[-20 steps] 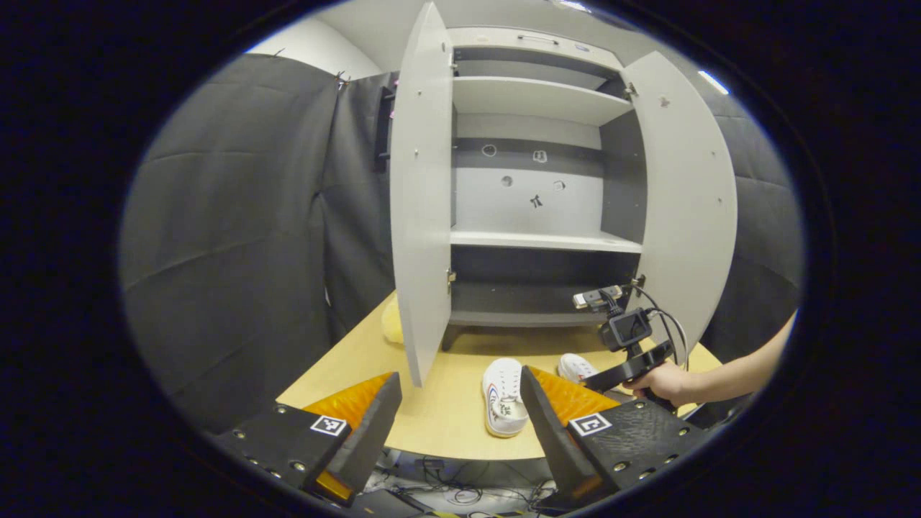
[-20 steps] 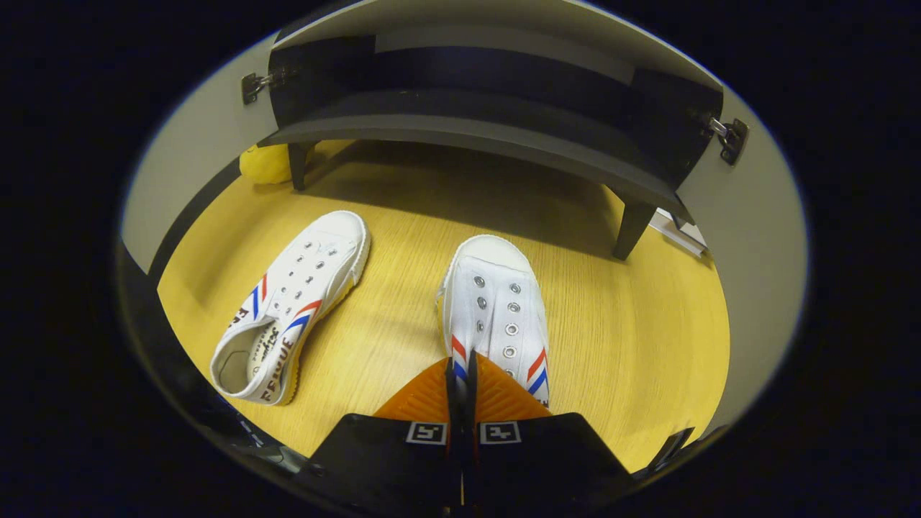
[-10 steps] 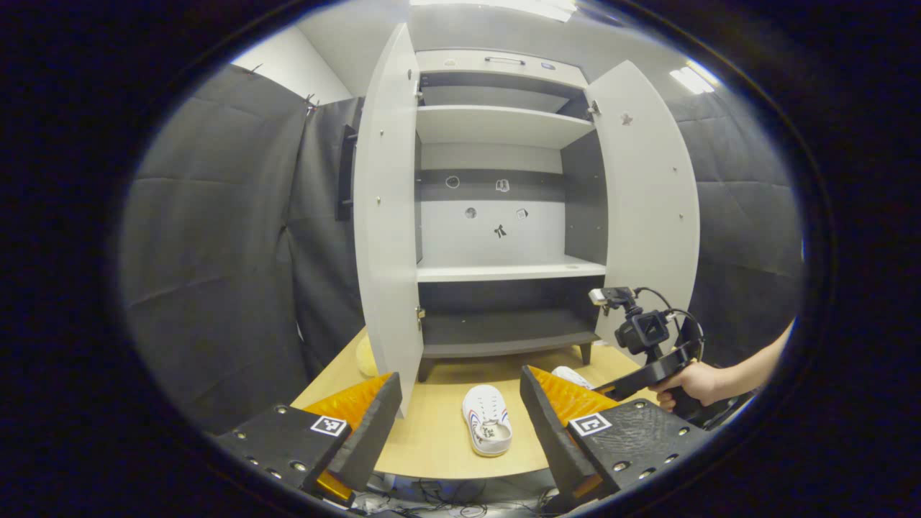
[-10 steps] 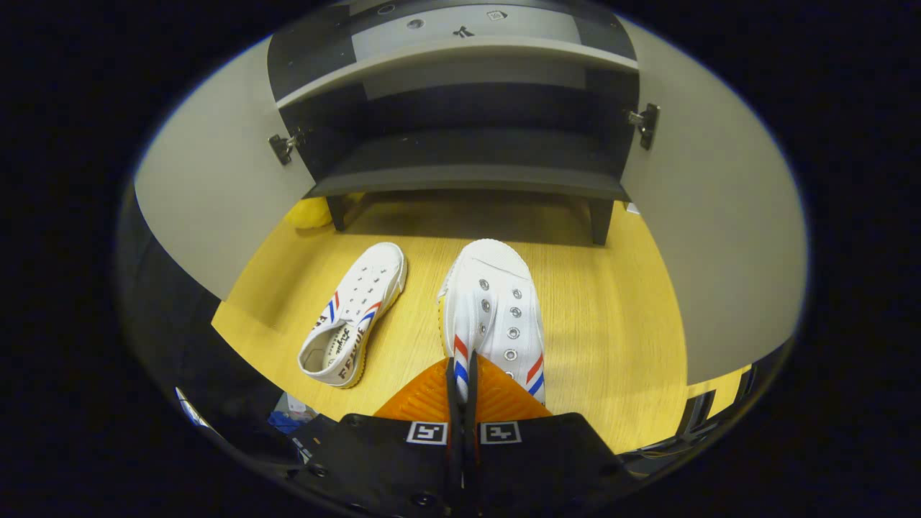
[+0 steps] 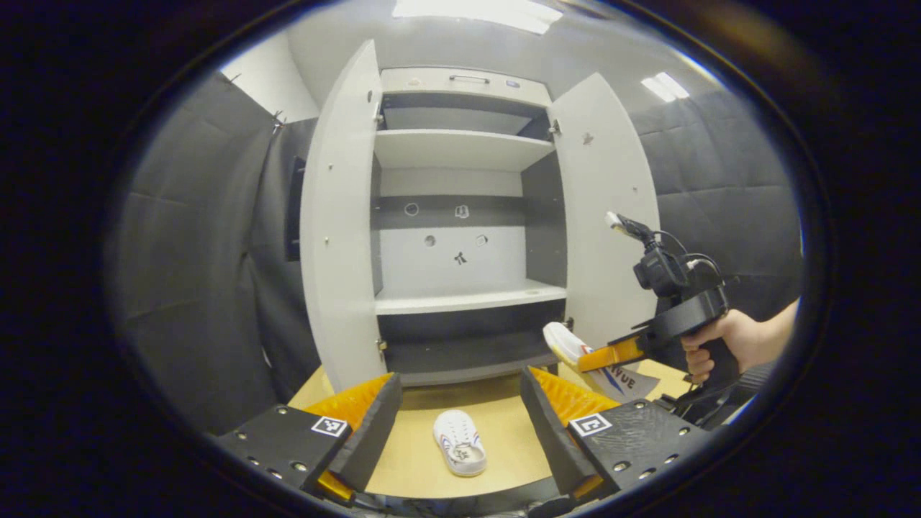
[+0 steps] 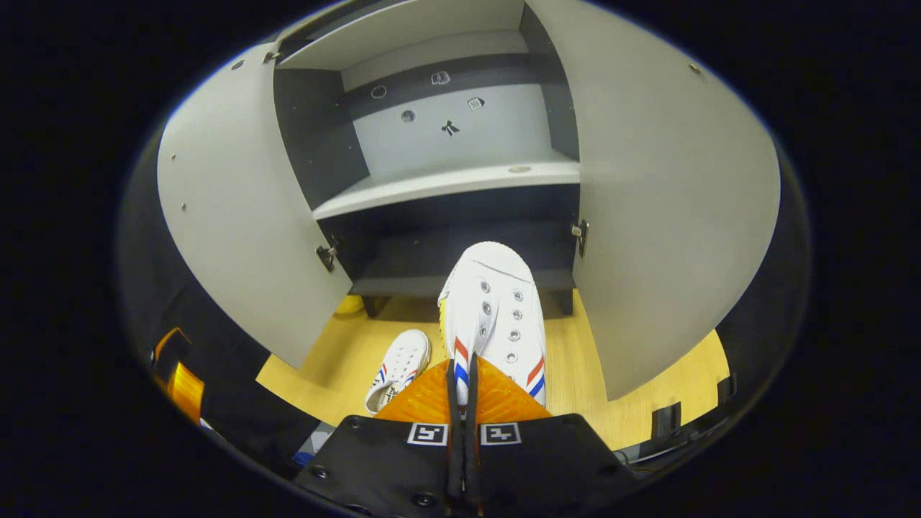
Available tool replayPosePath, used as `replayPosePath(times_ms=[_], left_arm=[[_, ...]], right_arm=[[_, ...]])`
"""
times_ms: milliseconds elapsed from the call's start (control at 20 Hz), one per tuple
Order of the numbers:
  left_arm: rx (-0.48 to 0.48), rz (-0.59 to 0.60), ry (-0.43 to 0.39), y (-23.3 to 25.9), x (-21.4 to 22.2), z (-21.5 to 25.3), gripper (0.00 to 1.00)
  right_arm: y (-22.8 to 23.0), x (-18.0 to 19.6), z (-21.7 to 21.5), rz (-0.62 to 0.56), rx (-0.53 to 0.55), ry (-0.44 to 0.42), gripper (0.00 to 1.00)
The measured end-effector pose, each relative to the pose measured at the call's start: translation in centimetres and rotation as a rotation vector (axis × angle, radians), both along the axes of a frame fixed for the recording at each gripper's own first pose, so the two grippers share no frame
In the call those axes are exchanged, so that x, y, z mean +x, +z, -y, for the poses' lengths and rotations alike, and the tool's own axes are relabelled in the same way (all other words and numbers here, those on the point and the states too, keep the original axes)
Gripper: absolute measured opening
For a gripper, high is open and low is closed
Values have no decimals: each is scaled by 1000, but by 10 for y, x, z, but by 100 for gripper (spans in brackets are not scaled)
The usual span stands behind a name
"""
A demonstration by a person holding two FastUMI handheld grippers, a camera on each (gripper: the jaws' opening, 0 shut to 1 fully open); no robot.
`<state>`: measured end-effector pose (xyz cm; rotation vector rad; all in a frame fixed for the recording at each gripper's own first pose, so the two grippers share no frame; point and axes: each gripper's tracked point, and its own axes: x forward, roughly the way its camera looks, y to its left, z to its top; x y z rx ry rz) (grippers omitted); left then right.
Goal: Grab one shoe with the right hand and put it into the shoe cabinet, grab the other shoe with the left hand and put it into the shoe cabinet; then close the right door with the right hand and the left door with the left hand.
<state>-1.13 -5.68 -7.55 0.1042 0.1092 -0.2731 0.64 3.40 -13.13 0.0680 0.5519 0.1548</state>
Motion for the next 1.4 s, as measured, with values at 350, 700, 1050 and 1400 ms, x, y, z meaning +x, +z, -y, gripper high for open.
replayPosePath(times_ms=[350,700,1050,1400], left_arm=[[-53,13,-73,23,41,21,94],[-26,23,-34,34,85,11,95],[-26,26,36,45,121,1,95],[44,13,124,49,144,0,94]], right_arm=[[93,62,-13,227,-7,7,2],[166,156,-33,389,32,18,2],[198,239,-28,471,51,-18,2],[180,305,-18,466,11,-40,2]])
